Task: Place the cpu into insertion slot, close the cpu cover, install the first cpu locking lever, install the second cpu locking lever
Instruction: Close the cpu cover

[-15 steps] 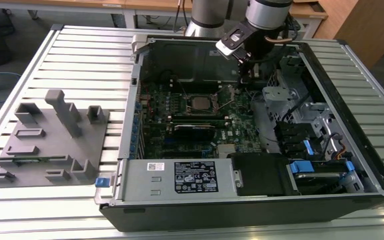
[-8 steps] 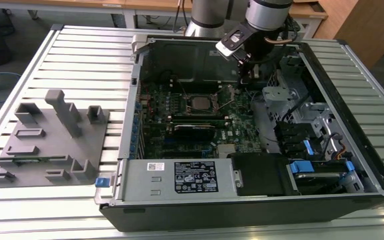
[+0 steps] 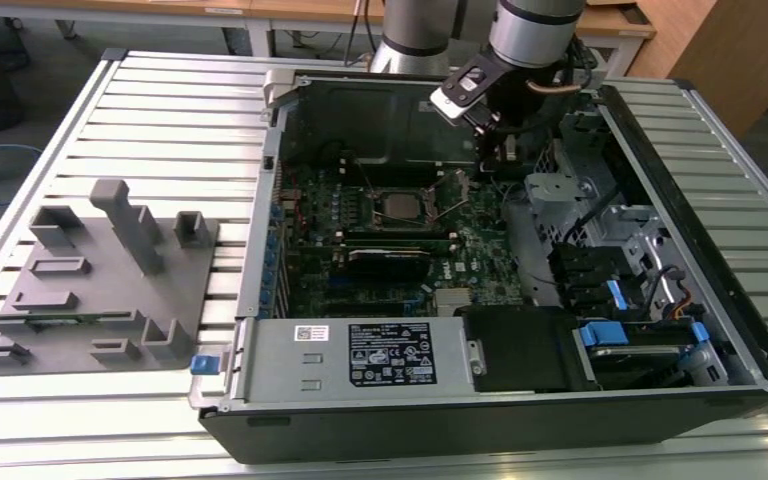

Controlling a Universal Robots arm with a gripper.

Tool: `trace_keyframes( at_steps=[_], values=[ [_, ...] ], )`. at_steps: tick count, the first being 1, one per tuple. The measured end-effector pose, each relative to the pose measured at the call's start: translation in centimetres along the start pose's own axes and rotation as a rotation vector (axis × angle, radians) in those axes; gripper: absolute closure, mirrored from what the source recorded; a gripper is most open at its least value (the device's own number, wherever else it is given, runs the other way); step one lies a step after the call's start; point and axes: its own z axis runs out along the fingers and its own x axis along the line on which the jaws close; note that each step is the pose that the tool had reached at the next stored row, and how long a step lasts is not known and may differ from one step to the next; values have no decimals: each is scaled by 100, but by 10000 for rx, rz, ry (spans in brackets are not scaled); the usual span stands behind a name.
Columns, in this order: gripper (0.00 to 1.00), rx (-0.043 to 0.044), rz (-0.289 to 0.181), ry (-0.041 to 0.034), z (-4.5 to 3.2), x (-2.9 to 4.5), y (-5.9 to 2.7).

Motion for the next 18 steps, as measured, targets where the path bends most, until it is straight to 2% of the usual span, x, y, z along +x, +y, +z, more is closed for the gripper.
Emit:
trace_keyframes(
  at_steps=[8,18],
  values=[
    [89,-1,0,1,53,0,2],
    [89,0,1,1,83,0,6]
  ],
)
